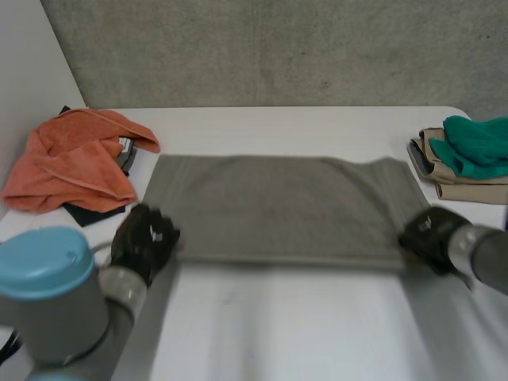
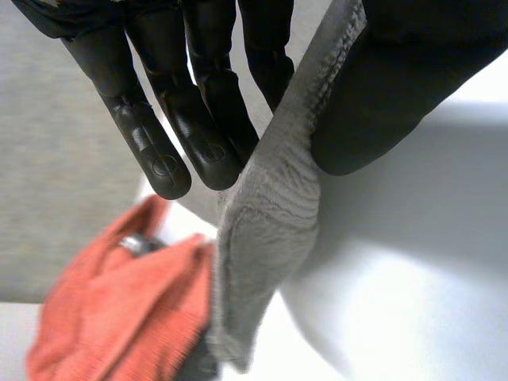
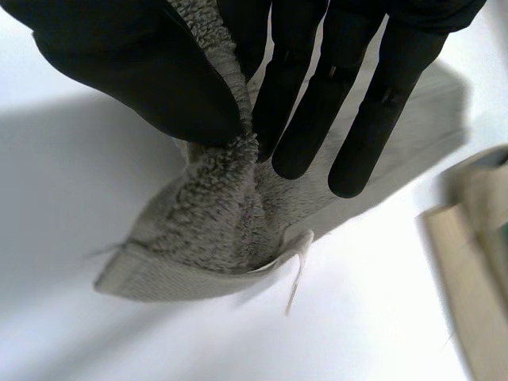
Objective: Fold the laundry.
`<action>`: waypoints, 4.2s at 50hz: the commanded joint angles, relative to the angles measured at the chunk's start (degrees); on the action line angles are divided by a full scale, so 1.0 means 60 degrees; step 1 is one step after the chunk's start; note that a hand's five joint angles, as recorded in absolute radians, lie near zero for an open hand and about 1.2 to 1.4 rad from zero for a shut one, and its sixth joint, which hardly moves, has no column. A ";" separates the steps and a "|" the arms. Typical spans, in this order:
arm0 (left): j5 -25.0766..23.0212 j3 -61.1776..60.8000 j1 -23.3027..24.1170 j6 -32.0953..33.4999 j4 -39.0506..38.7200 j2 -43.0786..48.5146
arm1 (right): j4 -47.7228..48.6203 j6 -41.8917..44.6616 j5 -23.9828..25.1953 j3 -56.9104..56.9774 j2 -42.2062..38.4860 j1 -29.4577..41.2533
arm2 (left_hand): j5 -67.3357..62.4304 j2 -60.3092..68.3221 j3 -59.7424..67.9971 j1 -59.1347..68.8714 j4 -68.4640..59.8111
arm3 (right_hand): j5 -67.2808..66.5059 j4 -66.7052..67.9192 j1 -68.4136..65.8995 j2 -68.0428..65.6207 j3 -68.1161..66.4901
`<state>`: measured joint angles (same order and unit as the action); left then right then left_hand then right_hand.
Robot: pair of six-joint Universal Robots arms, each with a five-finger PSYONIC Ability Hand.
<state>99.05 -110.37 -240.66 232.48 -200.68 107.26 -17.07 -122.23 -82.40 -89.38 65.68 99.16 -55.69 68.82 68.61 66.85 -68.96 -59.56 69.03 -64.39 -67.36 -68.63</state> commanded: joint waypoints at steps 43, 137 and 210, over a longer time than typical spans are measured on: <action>0.0396 0.6750 0.0222 0.1742 -0.3613 0.5898 | 0.7210 -0.0033 -0.0460 0.2298 -0.3608 -0.0180 | 0.9246 -0.9767 -0.9733 -0.9440 0.9791 | 0.9926 -0.9838 0.9065 0.9560 0.9772; 0.0323 0.0787 0.0340 -0.2814 -0.1768 -0.0782 | 0.7548 -0.0635 0.2294 0.2035 -0.3564 0.5958 | 0.9282 -0.9803 -0.9769 -0.9476 0.9827 | -0.1741 0.1829 -0.2601 -0.2106 -0.1895; 0.0718 0.3027 0.0705 -0.4557 0.0079 0.0256 | 0.6610 -0.5609 0.1020 -0.0001 0.0009 0.4350 | 0.9078 -0.9599 -0.9565 -0.9272 0.9623 | 0.9926 -0.9838 0.9065 0.9560 0.9772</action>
<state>103.94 -96.83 -238.09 205.09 -196.15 105.93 23.67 -139.84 -72.62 -88.07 58.14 132.66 -2.71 11.79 12.14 10.85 -11.66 -2.62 12.51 -13.23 -12.44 -12.46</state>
